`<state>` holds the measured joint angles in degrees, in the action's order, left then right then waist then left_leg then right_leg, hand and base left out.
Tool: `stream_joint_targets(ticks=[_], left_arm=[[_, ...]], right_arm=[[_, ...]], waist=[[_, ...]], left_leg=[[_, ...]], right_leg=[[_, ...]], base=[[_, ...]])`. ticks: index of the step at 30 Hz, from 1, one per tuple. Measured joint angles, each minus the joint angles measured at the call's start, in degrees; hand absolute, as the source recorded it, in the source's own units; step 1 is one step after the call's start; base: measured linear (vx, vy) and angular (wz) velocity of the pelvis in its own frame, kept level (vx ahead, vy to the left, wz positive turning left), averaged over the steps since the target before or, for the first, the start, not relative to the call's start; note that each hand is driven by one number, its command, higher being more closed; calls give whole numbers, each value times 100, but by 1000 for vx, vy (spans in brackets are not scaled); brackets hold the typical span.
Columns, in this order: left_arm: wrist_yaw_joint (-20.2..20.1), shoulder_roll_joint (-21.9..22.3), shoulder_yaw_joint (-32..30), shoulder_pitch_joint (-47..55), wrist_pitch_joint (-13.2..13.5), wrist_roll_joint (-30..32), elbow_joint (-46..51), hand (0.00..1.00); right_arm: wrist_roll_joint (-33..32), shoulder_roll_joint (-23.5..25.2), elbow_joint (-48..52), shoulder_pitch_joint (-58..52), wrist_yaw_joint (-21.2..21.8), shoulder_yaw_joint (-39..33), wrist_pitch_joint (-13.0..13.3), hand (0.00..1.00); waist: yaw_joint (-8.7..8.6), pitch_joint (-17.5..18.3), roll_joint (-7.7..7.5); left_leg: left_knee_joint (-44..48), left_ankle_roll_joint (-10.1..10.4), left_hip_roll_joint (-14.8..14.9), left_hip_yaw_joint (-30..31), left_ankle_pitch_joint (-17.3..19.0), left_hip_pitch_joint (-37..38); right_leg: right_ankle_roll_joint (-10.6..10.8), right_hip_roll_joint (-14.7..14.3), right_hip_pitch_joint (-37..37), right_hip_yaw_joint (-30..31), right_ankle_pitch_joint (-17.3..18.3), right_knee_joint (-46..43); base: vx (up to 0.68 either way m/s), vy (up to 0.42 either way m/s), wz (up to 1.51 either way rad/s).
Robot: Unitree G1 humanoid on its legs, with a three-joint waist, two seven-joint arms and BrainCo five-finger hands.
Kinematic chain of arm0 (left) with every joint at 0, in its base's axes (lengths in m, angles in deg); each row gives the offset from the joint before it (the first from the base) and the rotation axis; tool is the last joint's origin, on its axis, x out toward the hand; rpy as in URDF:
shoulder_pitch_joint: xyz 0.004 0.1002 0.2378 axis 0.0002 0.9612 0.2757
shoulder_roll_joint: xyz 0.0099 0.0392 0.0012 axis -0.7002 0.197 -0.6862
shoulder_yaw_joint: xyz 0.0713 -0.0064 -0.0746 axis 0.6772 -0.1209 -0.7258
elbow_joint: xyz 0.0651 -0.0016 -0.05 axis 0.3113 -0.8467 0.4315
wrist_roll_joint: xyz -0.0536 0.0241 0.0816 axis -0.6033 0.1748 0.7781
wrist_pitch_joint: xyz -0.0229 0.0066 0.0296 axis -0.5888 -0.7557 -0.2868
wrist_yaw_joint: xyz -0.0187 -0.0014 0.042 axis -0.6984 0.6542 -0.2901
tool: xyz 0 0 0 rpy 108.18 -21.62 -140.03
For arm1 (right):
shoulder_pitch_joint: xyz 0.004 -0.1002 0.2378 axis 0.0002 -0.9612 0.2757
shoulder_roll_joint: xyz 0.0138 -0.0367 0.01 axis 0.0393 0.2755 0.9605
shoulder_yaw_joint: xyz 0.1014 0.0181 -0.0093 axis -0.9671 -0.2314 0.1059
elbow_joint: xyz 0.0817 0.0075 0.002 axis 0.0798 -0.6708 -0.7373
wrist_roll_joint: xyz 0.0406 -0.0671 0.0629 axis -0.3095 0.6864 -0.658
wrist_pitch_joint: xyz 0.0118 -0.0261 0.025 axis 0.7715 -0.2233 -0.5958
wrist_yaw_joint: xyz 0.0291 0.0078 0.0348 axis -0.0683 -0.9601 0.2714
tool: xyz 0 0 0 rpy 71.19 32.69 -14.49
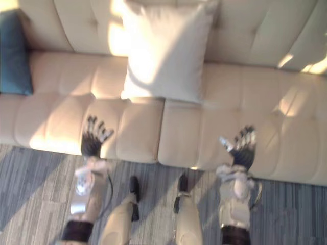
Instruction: Pick up cushions and gather them together orderly.
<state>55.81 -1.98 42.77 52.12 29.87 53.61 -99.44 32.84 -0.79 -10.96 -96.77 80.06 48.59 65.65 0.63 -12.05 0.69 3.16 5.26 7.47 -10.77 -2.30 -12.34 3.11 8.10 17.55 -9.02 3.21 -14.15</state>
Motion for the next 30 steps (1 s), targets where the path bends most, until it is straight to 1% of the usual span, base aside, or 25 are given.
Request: stream_joint_targets(ticks=[2, 3, 4, 6, 8, 9, 11, 12, 13, 16, 19, 21, 23, 25, 27, 28, 29, 30], left_arm=[[-111, 41, -167, 167, -131, 178, -624, 0], [-170, 39, -325, 221, -216, 248, -1243, 0], [-171, 37, -386, 217, -250, 305, -1490, 0], [-163, 16, -692, 211, -356, 702, -2529, 0], [-155, -15, -801, 229, -381, 898, -3109, 0], [-143, -85, -894, 218, -382, 1100, -3355, 0], [-129, -194, -923, 199, -383, 1290, -3592, 0], [-120, -238, -942, 191, -386, 1379, -3709, 0], [-114, -268, -943, 191, -388, 1467, -3809, 0], [-114, -301, -944, 192, -400, 1568, -4031, 0], [-109, -319, -946, 140, -399, 1585, -4032, 0], [-106, -317, -947, 60, -399, 1585, -4029, 0], [-100, -340, -946, -35, -395, 1597, -4024, 0], [-70, -384, -941, -153, -395, 1646, -4005, 0], [-29, -413, -895, -280, -401, 1694, -3919, 0], [-26, -405, -875, -312, -404, 1695, -3870, 0], [-12, -394, -835, -336, -422, 1697, -3747, 0], [11, -367, -821, -382, -426, 1703, -3681, 0]], right_arm=[[89, 25, -555, -188, 35, 60, -91, 0], [91, 39, -1098, -273, 78, 93, -143, 0], [94, 49, -1304, -300, 92, 90, -158, 0], [214, 66, -2234, -341, 139, 87, -272, 0], [319, 74, -2712, -388, 182, 82, -333, 0], [337, 78, -3039, -416, 224, 73, -376, 0], [500, 97, -3345, -388, 277, -73, -410, 0], [543, 100, -3423, -335, 295, -158, -445, 0], [543, 83, -3526, -313, 313, -213, -458, 0], [542, 51, -3787, -171, 328, -352, -486, 0], [543, 55, -3884, -53, 330, -352, -496, 0], [546, 57, -3877, 101, 320, -347, -496, 0], [546, 80, -3812, 229, 297, -317, -496, 0], [554, 133, -3729, 343, 253, -217, -498, 0], [665, 219, -3520, 386, 233, -110, -513, 0], [722, 234, -3474, 383, 231, -90, -516, 0], [756, 233, -3407, 405, 229, -52, -529, 0], [758, 243, -3278, 434, 212, 25, -541, 0]], waist=[[0, 173, -34], [-9, 333, -64], [-10, 394, -71], [-11, 577, -94], [-11, 657, -98], [-17, 751, -93], [-16, 843, -97], [-25, 841, -89], [-38, 841, -86], [-34, 838, -92], [-25, 782, -148], [-6, 663, -215], [7, 582, -288], [29, 446, -375], [20, 382, -416], [21, 378, -426], [35, 370, -409], [97, 317, -295]], left_leg=[[-14, 4, -4, -43, 52, 180], [-56, 19, -7, -62, 92, 289], [-96, 21, -8, -69, 96, 340], [-330, 28, -11, -140, 89, 697], [-508, 53, -17, -161, 73, 977], [-611, 66, -25, -145, 64, 1079], [-703, 83, -38, -158, 53, 1259], [-714, 88, -53, -157, 56, 1338], [-707, 92, -65, -163, 37, 1401], [-703, 72, -110, -197, 75, 1589], [-698, 65, -118, -213, 88, 1644], [-649, 53, -119, -285, 97, 1631], [-483, 36, -116, -370, 146, 1490], [-171, 25, -89, -471, 288, 1321], [468, -11, 22, -517, 529, 923], [678, -31, 100, -523, 593, 801], [811, -64, 217, -536, 623, 639], [844, -100, 339, -535, 638, 530]], right_leg=[[54, -9, -204, 9, 34, 135], [57, -19, -344, 8, 37, 230], [56, -28, -402, 9, 37, 284], [91, -66, -754, 4, 5, 557], [116, -98, -1029, 17, -20, 749], [135, -117, -1188, 14, -49, 884], [144, -130, -1292, 47, -94, 992], [160, -131, -1379, 69, -134, 1047], [131, -130, -1453, 103, -191, 1064], [149, -109, -1633, 168, -200, 1095], [149, -104, -1660, 192, -200, 1066], [149, -92, -1574, 263, -200, 959], [149, -77, -1390, 360, -200, 820], [158, -55, -1228, 437, -195, 656], [185, -31, -1029, 418, -188, 481], [216, -27, -975, 431, -209, 459], [402, -56, -960, 432, -231, 553], [230, -45, -703, 279, 7, -282]], base=[[42, 35, -9], [36, 39, -6], [39, 32, -8], [58, 29, -9], [88, 35, -5], [86, 36, -1], [113, 29, -8], [154, 29, -14], [136, 29, -12], [85, 24, -7], [37, 18, -4], [-42, 16, -16], [-97, 9, -25], [-114, -5, -22], [-159, -28, -6], [-187, -9, -9], [-141, 18, -17], [-138, 10, -11]])
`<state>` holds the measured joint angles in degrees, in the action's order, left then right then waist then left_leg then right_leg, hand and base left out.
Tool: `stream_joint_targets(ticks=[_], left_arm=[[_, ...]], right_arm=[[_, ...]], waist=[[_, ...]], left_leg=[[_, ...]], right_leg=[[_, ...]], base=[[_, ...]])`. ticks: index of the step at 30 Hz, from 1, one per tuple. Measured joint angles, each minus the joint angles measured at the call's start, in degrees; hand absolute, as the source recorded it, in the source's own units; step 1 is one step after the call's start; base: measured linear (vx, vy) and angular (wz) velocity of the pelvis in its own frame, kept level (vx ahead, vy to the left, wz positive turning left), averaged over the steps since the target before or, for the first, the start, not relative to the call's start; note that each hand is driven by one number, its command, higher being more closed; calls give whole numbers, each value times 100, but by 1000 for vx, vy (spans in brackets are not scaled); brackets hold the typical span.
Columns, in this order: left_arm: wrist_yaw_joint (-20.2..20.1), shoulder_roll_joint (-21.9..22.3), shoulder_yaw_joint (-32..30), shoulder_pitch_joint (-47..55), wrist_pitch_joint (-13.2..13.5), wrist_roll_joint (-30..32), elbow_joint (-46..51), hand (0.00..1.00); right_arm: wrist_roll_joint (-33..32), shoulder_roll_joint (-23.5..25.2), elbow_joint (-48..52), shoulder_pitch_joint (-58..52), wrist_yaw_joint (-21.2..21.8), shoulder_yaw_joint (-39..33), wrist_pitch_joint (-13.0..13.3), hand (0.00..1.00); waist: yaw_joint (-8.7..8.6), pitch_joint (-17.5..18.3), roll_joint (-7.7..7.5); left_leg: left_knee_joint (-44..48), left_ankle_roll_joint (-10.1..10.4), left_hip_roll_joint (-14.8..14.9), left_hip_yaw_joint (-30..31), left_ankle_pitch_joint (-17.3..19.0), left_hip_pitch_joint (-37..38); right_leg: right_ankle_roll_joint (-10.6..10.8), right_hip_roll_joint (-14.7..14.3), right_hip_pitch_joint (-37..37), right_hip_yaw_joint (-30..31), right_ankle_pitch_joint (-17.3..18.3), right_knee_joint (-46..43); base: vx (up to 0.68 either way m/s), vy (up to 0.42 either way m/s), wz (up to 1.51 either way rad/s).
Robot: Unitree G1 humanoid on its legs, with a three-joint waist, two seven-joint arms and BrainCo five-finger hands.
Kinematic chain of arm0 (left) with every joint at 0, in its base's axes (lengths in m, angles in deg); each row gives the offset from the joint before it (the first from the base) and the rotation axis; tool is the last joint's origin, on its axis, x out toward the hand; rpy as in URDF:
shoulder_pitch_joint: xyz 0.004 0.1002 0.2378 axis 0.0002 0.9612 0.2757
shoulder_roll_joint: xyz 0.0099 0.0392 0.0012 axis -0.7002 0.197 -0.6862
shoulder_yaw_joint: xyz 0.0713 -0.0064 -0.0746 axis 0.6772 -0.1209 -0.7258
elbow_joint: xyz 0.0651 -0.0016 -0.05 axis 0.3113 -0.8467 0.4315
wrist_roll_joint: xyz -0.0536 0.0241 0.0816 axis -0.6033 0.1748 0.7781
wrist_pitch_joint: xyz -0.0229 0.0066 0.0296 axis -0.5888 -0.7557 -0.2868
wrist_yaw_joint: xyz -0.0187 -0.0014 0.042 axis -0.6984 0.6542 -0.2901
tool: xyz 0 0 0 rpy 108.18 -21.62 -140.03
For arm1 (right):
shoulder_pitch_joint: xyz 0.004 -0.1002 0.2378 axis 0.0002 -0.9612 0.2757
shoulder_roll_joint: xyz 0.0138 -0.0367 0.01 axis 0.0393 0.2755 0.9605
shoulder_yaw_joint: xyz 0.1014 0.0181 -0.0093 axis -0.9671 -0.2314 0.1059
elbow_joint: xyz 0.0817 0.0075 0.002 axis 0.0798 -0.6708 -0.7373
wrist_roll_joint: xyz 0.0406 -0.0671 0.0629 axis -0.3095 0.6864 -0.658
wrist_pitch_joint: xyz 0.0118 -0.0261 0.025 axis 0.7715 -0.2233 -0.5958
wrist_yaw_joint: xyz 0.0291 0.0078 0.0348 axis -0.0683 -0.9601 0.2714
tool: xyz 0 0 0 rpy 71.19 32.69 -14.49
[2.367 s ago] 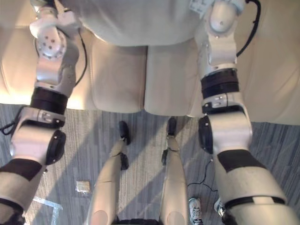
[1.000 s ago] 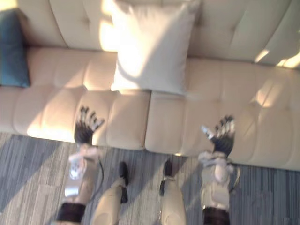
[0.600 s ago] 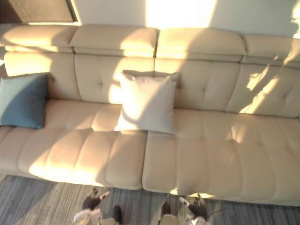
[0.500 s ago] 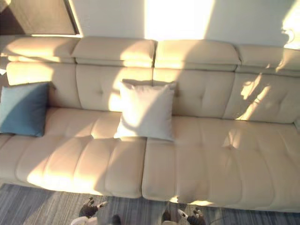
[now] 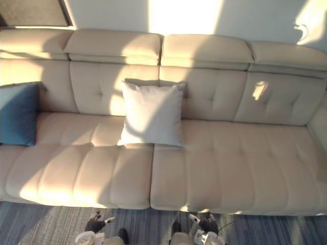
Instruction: Pick up cushions and gather them together orderly.
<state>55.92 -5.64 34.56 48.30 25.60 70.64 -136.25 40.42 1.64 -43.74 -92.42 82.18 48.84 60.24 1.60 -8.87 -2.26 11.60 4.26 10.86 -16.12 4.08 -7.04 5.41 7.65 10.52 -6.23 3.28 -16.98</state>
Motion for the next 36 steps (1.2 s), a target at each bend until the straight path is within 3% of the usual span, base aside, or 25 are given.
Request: stream_joint_targets(ticks=[1, 3, 4, 5, 6, 7, 8, 9, 10, 11, 12, 13, 15, 16, 18, 21, 23, 24, 26, 30, 36], left_arm=[[19, -38, 30, -63, -6, 3, 4, 0], [28, -147, 49, -134, -35, 5, 141, 0], [28, -167, 49, -134, -38, 4, 185, 0], [32, -192, 44, -151, -39, 2, 228, 0], [36, -184, 35, -222, -75, -11, 199, 0], [23, -33, 47, -198, -75, -11, 162, 0], [30, 73, 60, -156, -74, -15, 103, 0], [45, 121, 81, -136, -49, -19, 121, 0], [71, 92, 107, -157, -71, -25, 98, 0], [94, 40, 120, -182, -67, -31, 109, 0], [127, 28, 173, -212, -70, -36, 60, 0], [122, 71, 362, -179, -67, -79, -15, 0], [123, 27, 465, -170, -59, -133, -81, 0], [100, -17, 504, -182, -56, -138, -62, 0], [85, -33, 501, -173, -58, -134, -121, 0], [23, -45, 489, -116, -78, -140, -221, 0], [4, -39, 485, -79, -90, -141, -359, 0], [-1, -49, 481, -44, -106, -142, -370, 0], [4, -57, 435, 77, -131, -143, -424, 0], [-3, -76, 429, 76, -174, -141, -545, 0], [-47, -94, 430, 98, -182, -118, -585, 0]], right_arm=[[0, -2, 60, -3, -10, 93, -1, 0], [2, 5, 86, -1, -22, 177, 4, 0], [3, -3, 87, -3, -32, 199, 10, 0], [7, -6, 82, 49, -41, 215, 24, 0], [11, -43, 77, 197, -50, 245, 24, 0], [12, -135, 33, 300, -94, 283, 31, 0], [9, -273, 9, 321, -112, 286, 30, 0], [22, -326, -96, 436, -126, 324, 34, 0], [25, -277, -101, 552, -136, 362, 30, 0], [22, -271, -93, 656, -142, 363, 36, 0], [20, -335, -108, 811, -148, 392, 45, 0], [22, -468, -191, 859, -174, 410, 53, 0], [24, -514, -331, 800, -203, 379, 46, 0], [31, -491, -353, 693, -205, 342, 45, 0], [66, -580, -536, 570, -236, 238, 19, 0], [218, -526, -682, 405, -224, 61, -44, 0], [215, -498, -740, 236, -197, 55, -82, 0], [214, -473, -770, 187, -188, 41, -89, 0], [214, -359, -817, 47, -131, 3, -122, 0], [211, -373, -838, 3, -106, -189, -138, 0], [171, -356, -966, 42, -93, -396, -140, 0]], waist=[[5, -1, -2], [67, 97, -196], [80, 128, -252], [93, 174, -355], [123, 131, -333], [183, 181, -184], [199, 238, -40], [288, 176, -76], [309, 95, -228], [325, 53, -222], [331, -68, -51], [201, -240, 254], [140, -271, 268], [136, -285, 164], [109, -271, 186], [100, -242, 230], [86, -225, 258], [68, -196, 297], [22, 45, 199], [-61, 116, 217], [-104, 178, 258]], left_leg=[[42, 15, 60, 43, -25, -49], [92, 121, 79, 174, -216, -158], [118, 157, 78, 228, -276, -254], [195, 208, 82, 295, -393, -358], [314, 236, 185, 274, -517, -563], [292, 373, -19, 313, -418, -773], [175, 260, -49, 285, -522, -810], [65, 2, -65, 115, -710, -722], [216, -44, -76, 19, -778, -883], [304, 8, -33, 26, -808, -996], [355, 111, 112, 117, -909, -1071], [174, 186, 338, 334, -1277, -1004], [-304, 364, 302, 489, -1885, -898], [-194, 428, 255, 594, -1777, -926], [853, 217, -16, 814, -744, -1036], [1744, 195, -252, 945, 315, -894], [1622, 220, -403, 1080, 822, -518], [1211, 173, -467, 1082, 912, -278], [757, 69, -561, 872, 718, -121], [642, 6, -638, 783, 679, 11], [421, -68, -661, 564, 626, 218]], right_leg=[[-96, 56, 146, -102, 291, -822], [171, 394, 56, -120, 796, -2222], [191, 532, -32, -118, 871, -2441], [353, 670, -114, -40, 989, -2549], [404, 390, 14, -96, 1002, -2461], [465, 192, -112, 76, 1044, -1867], [494, 114, -265, 194, 1240, -1791], [460, 166, -305, 265, 1398, -2107], [454, 223, -628, 328, 1723, -1587], [327, 128, -744, 203, 1924, -1263], [137, -55, -905, 83, 2045, -962], [-68, -357, -1039, -114, 1924, -895], [-168, -352, -1003, -296, 1886, -926], [-409, -297, -950, -409, 1921, -929], [-596, -216, -666, -378, 1847, -986], [-603, -196, -338, -117, 1622, -971], [-472, -190, -256, 34, 1515, -967], [-399, -195, -249, 126, 1477, -946], [-265, -140, -293, 280, 1239, -550], [-126, -134, -583, 366, 882, 39], [-56, -166, -776, 571, 615, 527]], base=[[-101, -51, 8], [-90, -160, 25], [-90, -254, 29], [-154, -289, 29], [-230, -228, 30], [-204, -87, 19], [-148, 44, -6], [-108, -75, -18], [-139, -160, -23], [-236, -281, -12], [-361, -287, 9], [-315, -220, 24], [-305, -133, 46], [-368, -141, 29], [-314, -100, -1], [-217, 31, -35], [-77, 104, -38], [-79, 132, -37], [-34, 153, -35], [34, 133, -15], [33, 51, -19]])
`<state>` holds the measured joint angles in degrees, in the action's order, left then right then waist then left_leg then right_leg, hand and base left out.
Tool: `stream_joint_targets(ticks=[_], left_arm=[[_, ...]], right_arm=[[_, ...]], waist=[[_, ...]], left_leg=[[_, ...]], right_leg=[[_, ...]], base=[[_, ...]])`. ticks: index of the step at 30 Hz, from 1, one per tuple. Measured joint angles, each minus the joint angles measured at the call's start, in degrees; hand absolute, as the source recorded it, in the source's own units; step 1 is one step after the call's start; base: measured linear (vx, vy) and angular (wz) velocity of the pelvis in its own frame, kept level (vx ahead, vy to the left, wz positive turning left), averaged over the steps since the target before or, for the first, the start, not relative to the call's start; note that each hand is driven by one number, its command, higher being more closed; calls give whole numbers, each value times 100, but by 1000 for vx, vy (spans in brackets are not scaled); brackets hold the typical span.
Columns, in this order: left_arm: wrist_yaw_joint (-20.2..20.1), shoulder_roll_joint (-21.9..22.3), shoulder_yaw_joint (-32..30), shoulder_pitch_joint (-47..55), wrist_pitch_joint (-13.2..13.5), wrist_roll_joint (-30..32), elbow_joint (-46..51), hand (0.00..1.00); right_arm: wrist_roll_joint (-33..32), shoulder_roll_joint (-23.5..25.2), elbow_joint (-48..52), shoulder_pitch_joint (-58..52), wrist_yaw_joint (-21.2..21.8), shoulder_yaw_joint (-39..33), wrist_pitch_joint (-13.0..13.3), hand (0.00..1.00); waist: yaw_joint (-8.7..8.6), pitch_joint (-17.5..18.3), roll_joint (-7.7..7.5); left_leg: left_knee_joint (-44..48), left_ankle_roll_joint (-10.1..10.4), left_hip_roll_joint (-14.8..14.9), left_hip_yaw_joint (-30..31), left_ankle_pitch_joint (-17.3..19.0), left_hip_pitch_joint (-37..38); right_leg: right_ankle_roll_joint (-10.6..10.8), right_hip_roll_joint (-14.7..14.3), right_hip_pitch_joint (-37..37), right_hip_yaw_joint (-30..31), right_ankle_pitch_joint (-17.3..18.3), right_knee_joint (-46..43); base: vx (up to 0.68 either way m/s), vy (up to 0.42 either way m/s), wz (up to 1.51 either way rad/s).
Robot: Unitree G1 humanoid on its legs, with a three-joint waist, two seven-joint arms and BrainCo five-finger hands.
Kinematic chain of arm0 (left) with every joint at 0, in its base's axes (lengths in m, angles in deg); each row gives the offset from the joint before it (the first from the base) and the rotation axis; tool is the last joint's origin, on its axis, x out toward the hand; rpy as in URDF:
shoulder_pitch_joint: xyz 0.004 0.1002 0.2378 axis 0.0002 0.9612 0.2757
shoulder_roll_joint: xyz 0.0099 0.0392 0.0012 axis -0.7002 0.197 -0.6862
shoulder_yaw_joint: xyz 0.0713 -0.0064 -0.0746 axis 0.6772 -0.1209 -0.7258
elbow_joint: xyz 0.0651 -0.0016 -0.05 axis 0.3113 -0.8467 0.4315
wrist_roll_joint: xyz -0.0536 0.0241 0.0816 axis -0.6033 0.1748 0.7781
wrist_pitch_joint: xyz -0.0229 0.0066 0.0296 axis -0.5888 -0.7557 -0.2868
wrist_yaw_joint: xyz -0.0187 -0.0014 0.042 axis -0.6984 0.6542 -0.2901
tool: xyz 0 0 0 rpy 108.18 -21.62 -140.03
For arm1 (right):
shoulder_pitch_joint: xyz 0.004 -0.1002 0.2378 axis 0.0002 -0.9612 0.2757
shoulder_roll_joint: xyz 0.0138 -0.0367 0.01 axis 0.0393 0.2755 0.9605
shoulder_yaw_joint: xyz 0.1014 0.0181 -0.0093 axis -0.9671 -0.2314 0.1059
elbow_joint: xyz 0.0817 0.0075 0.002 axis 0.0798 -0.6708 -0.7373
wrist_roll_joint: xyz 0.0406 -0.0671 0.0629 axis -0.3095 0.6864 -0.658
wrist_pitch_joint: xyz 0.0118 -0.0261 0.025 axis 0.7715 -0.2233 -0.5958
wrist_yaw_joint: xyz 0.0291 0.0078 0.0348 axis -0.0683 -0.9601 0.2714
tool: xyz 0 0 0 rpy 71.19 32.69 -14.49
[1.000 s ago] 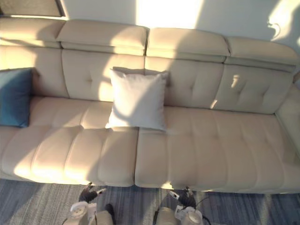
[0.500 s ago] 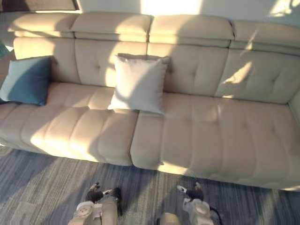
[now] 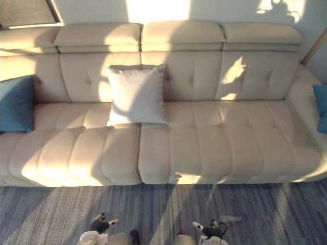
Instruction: Pick up cushions and gather them together orderly.
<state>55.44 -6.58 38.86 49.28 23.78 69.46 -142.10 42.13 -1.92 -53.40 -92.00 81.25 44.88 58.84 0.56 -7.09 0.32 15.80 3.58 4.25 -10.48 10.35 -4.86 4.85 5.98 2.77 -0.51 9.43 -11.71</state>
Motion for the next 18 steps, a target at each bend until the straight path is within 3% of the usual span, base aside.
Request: stream_joint_targets(ticks=[5, 6, 7, 8, 9, 11, 13, 15, 17, 18], left_arm=[[-43, -1, 6, -108, -4, 132, -103, 0], [-40, 5, -7, -119, -7, 181, -101, 0], [-37, 14, -34, -123, -8, 226, -103, 0], [-38, -5, -50, -156, -28, 259, -110, 0], [-41, -29, -36, -223, -49, 314, -94, 0], [-38, -107, -49, -257, -45, 335, -84, 0], [-41, -184, -40, -334, -41, 394, -91, 0], [-46, -169, 72, -360, -32, 454, -104, 0], [-66, -172, 113, -299, -33, 524, -124, 0], [-74, -140, 114, -300, -34, 550, -150, 0]], right_arm=[[-45, -7, -6, 127, -1, 2, 1, 0], [-64, -9, -10, 262, -1, 29, 2, 0], [-63, -4, -5, 401, -6, 85, 7, 0], [-58, 7, -8, 510, -18, 119, 1, 0], [-48, -17, -22, 552, -34, 115, -4, 0], [28, -75, -101, 577, -64, 130, -11, 0], [55, -173, -79, 594, -88, 224, -8, 0], [59, -356, -115, 496, -99, 245, -27, 0], [56, -357, -202, 397, -99, 244, -29, 0], [51, -370, -213, 282, -97, 248, -29, 0]], waist=[[-14, 15, 39], [1, 12, 63], [36, 15, 126], [61, -36, 110], [51, -36, 55], [66, -48, -19], [-32, -143, 5], [-24, -212, 188], [-87, -231, 181], [-112, -241, 212]], left_leg=[[-92, -25, 131, -465, -13, -21], [-123, -30, 252, -672, -10, -47], [-226, -63, 489, -920, -35, -63], [-298, -41, 566, -1342, -50, 13], [-305, -39, 582, -1683, -50, 113], [-217, -40, 640, -2360, -44, 366], [-32, 17, 725, -2483, 7, 526], [291, 185, 1050, -2491, 338, 644], [1266, 113, 1443, -2311, 367, 467], [2159, -58, 1771, -2071, 259, 175]], right_leg=[[30, -208, 380, 649, -419, 257], [58, -344, 619, 540, -798, 323], [-61, -427, 747, 139, -1154, 577], [-441, -261, 842, -1097, -909, 269], [-654, 33, 858, -2247, -561, -125], [-887, 435, 629, -3801, -132, -405], [-866, 425, 581, -3880, -55, -534], [-793, -7, 620, -3264, 109, -530], [-907, -171, 588, -3118, 316, -625], [-966, -335, 519, -3047, 351, -611]], base=[[-7, 17, -81], [-53, 11, -180], [-79, -53, -212], [-68, -68, -197], [-63, -81, -161], [-42, -97, -175], [-42, -179, -142], [-18, -191, -122], [15, -211, -82], [18, -210, -56]])
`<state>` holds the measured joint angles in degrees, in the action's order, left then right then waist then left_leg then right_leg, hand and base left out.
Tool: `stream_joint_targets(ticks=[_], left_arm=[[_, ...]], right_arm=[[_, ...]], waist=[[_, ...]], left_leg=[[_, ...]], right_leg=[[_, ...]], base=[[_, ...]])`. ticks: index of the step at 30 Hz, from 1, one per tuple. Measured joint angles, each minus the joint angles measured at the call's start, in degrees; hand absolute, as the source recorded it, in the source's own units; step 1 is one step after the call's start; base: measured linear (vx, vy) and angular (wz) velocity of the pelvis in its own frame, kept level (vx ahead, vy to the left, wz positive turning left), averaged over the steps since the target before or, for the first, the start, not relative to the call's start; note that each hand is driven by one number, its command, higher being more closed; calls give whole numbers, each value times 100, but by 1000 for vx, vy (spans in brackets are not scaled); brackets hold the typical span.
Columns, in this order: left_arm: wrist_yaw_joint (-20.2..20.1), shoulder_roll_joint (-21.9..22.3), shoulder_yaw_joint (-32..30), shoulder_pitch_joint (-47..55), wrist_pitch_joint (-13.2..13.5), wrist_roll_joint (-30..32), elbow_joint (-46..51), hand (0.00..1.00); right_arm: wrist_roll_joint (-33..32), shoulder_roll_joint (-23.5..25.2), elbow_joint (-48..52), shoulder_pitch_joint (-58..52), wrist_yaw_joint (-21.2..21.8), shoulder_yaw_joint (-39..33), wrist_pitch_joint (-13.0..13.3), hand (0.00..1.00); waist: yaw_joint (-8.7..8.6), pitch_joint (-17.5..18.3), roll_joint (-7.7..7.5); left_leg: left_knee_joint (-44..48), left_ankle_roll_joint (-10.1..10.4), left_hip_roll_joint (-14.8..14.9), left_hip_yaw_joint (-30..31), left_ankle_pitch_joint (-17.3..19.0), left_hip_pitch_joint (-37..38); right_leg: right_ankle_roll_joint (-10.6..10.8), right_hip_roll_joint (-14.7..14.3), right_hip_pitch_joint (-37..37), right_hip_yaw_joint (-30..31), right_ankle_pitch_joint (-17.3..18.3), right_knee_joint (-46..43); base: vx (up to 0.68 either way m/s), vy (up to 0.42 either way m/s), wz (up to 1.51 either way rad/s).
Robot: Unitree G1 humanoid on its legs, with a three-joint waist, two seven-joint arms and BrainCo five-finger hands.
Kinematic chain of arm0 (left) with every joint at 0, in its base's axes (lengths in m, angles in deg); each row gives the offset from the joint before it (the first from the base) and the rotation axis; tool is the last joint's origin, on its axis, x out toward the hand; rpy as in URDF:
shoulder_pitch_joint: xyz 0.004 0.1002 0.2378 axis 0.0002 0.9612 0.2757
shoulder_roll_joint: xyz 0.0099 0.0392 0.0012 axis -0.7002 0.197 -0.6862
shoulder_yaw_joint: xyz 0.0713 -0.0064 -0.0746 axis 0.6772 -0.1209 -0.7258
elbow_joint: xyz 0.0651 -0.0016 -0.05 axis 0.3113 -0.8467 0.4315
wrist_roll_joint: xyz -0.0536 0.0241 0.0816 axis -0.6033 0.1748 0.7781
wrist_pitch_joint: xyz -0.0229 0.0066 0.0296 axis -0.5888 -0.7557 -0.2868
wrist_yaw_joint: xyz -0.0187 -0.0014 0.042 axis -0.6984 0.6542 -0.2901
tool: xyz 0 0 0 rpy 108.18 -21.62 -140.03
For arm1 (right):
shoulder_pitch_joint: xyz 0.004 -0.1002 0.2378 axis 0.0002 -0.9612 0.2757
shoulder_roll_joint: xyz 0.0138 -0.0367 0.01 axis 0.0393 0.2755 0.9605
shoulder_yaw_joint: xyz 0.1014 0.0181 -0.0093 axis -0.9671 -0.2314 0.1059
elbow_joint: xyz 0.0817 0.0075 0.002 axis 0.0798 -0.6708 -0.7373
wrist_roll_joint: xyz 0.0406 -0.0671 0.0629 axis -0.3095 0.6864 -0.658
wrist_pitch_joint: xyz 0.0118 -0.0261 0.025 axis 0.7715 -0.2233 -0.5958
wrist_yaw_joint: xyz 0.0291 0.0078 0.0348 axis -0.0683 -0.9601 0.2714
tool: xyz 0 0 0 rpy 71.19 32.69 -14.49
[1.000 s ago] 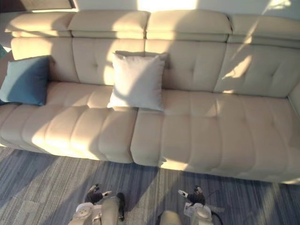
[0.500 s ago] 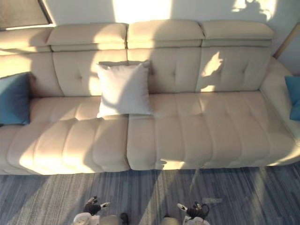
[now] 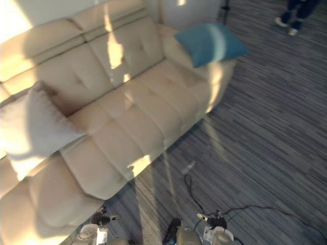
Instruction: Pick up cushions and gather them together orderly.
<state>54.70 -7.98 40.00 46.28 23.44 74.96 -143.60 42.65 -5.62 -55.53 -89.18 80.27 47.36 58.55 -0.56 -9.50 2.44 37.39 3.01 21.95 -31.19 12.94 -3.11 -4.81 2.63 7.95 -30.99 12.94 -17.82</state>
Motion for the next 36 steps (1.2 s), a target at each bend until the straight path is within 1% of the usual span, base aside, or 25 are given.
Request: stream_joint_targets(ticks=[1, 2, 4, 5, 8, 10, 12, 13, 15, 16, 17, 18, 19, 20, 22, 23, 24, 26, 28, 29, 30, 31, 33, 35, 36], left_arm=[[1, 27, -19, 10, 1, -2, -14, 0], [-15, 103, -176, 50, 23, -126, 37, 0], [-2, 115, -181, 50, 44, -127, 201, 0], [6, 137, -160, 49, 43, -125, 225, 0], [9, 225, -134, 46, 40, -130, 297, 0], [8, 302, -69, 36, 46, -134, 392, 0], [7, 306, -50, 39, 45, -186, 392, 0], [6, 301, -52, 48, 42, -195, 384, 0], [0, 294, -58, 27, 37, -235, 387, 0], [-1, 296, -68, 19, 39, -244, 394, 0], [-4, 290, -69, 14, 41, -266, 396, 0], [-2, 273, -54, 4, 14, -307, 367, 0], [0, 261, -35, 5, 4, -327, 349, 0], [-1, 209, 28, 19, -28, -345, 316, 0], [6, 127, 154, 31, -92, -350, 265, 0], [6, 97, 183, 34, -93, -352, 273, 0], [7, 79, 181, 11, -91, -357, 284, 0], [32, 34, 166, -48, -85, -358, 324, 0], [38, 25, 170, -70, -84, -354, 321, 0], [36, 1, 179, -34, -83, -351, 288, 0], [33, 14, 186, -19, -85, -351, 263, 0], [0, 144, 180, -14, -75, -348, 174, 0], [-4, 279, 157, 24, -74, -341, 100, 0], [-12, 359, -14, -20, -72, -334, 114, 0], [-11, 419, -86, 5, -72, -334, 193, 0]], right_arm=[[-10, -3, -17, -51, -4, 3, -1, 0], [-20, -26, -55, -81, -13, 8, -8, 0], [-22, -63, -235, 67, -49, -17, -24, 0], [-27, -77, -287, 113, -65, -42, -39, 0], [-48, -78, -273, 135, -105, -215, -40, 0], [-44, -98, -268, 153, -130, -239, -43, 0], [-38, -76, -259, 161, -129, -222, -60, 0], [-33, -52, -236, 187, -128, -212, -63, 0], [-12, -22, -215, 247, -117, -184, -63, 0], [0, -27, -226, 214, -111, -158, -65, 0], [2, -21, -222, 218, -82, -118, -64, 0], [9, -15, -212, 201, -60, -125, -64, 0], [9, -8, -212, 188, -54, -124, -65, 0], [7, 20, -212, 149, -37, -118, -67, 0], [8, 30, -223, 143, -7, -121, -72, 0], [7, 29, -217, 153, -4, -119, -77, 0], [7, 34, -213, 176, -2, -114, -78, 0], [8, 32, -206, 234, -2, -114, -92, 0], [9, 31, -184, 300, 0, -114, -95, 0], [11, 26, -177, 280, -3, -117, -98, 0], [13, 20, -184, 261, -6, -130, -99, 0], [15, 11, -200, 311, -9, -203, -105, 0], [21, 3, -180, 250, -10, -260, -104, 0], [7, 53, -61, 79, -3, -366, -107, 0], [8, 127, 49, -34, -3, -367, -101, 0]], waist=[[2, -50, 2], [92, -128, -38], [151, -200, -26], [151, -243, -53], [190, -264, 71], [401, -254, 164], [487, -237, 193], [516, -228, 200], [510, -189, 162], [526, -194, 133], [547, -182, 73], [537, -181, 61], [521, -186, 37], [454, -188, -19], [379, -204, -62], [336, -200, -55], [327, -202, -50], [294, -223, -9], [235, -304, -32], [180, -310, -71], [136, -318, -75], [149, -347, 52], [121, -344, 72], [56, -339, 152], [84, -349, 137]], left_leg=[[650, -261, 207, 218, -157, -210], [1380, -180, 191, 817, -14, -576], [1531, 228, -443, 1687, 248, -825], [1225, 281, -823, 1971, 336, -897], [-77, 242, -1373, 2262, 350, -1118], [-1852, 264, -1694, 2442, -166, -1184], [-2216, 222, -1696, 2399, -684, -1152], [-2256, 93, -1708, 2390, -874, -1070], [-1988, -197, -1760, 2249, -747, -1050], [-1899, -223, -1759, 2189, -632, -1068], [-1746, -238, -1754, 2039, -359, -1031], [-1710, -263, -1764, 1957, -195, -886], [-1718, -297, -1784, 1925, -132, -777], [-1758, -340, -1842, 1939, 53, -467], [-2002, -359, -1894, 1939, 180, 79], [-2275, -359, -1871, 1947, 180, 421], [-2492, -356, -1810, 1949, 178, 651], [-2685, -354, -1649, 1957, 178, 860], [-2784, -340, -1498, 1999, 186, 1062], [-2841, -144, -1480, 2049, 221, 1228], [-2844, -92, -1470, 2122, 238, 1261], [-2774, -50, -1324, 2306, 184, 1323], [-1996, 196, -1259, 2732, 14, 1250], [-480, 396, -1082, 3076, -268, 689], [853, 480, -900, 3190, -329, 81]], right_leg=[[-30, -150, -83, 145, -18, 10], [-102, -328, -150, 428, -15, 21], [-58, -480, -337, 841, -46, 184], [4, -538, -490, 1024, -91, 352], [53, -674, -758, 1473, -126, 749], [92, -749, -857, 2011, -276, 1068], [164, -783, -964, 2288, -332, 1223], [167, -787, -1044, 2506, -327, 1265], [270, -720, -1069, 2857, -249, 1274], [312, -681, -1026, 2899, -203, 1179], [589, -586, -819, 2990, 47, 657], [1038, -510, -533, 2977, 301, -221], [1323, -439, -367, 2939, 388, -712], [1716, -218, 53, 2650, 434, -1962], [1327, 213, 348, 2122, 607, -2978], [1030, 442, 481, 1745, 733, -2974], [886, 558, 637, 1493, 802, -2720], [773, 575, 1023, 1337, 656, -1942], [778, 482, 1341, 1523, 2, -967], [876, 365, 1337, 1876, -1012, -96], [911, 357, 1273, 1927, -1655, 63], [580, 212, 1260, 1952, -1327, -311], [345, 281, 1208, 1869, -604, -1017], [258, 279, 781, 1570, -253, -1063], [147, 244, 430, 1378, -135, -922]], base=[[2, -244, -80], [20, -159, -107], [87, -89, -125], [122, -27, -104], [175, 17, -114], [224, 65, -140], [274, 99, -110], [349, 115, -95], [388, 122, -71], [436, 144, -67], [425, 148, -53], [411, 150, -43], [406, 136, -18], [422, 99, -4], [504, 42, 3], [481, -35, 4], [396, -63, 4], [399, -160, 7], [416, -242, 14], [372, -211, 20], [476, -284, 9], [534, -344, 1], [510, -333, 14], [371, -220, 63], [367, -173, 62]])
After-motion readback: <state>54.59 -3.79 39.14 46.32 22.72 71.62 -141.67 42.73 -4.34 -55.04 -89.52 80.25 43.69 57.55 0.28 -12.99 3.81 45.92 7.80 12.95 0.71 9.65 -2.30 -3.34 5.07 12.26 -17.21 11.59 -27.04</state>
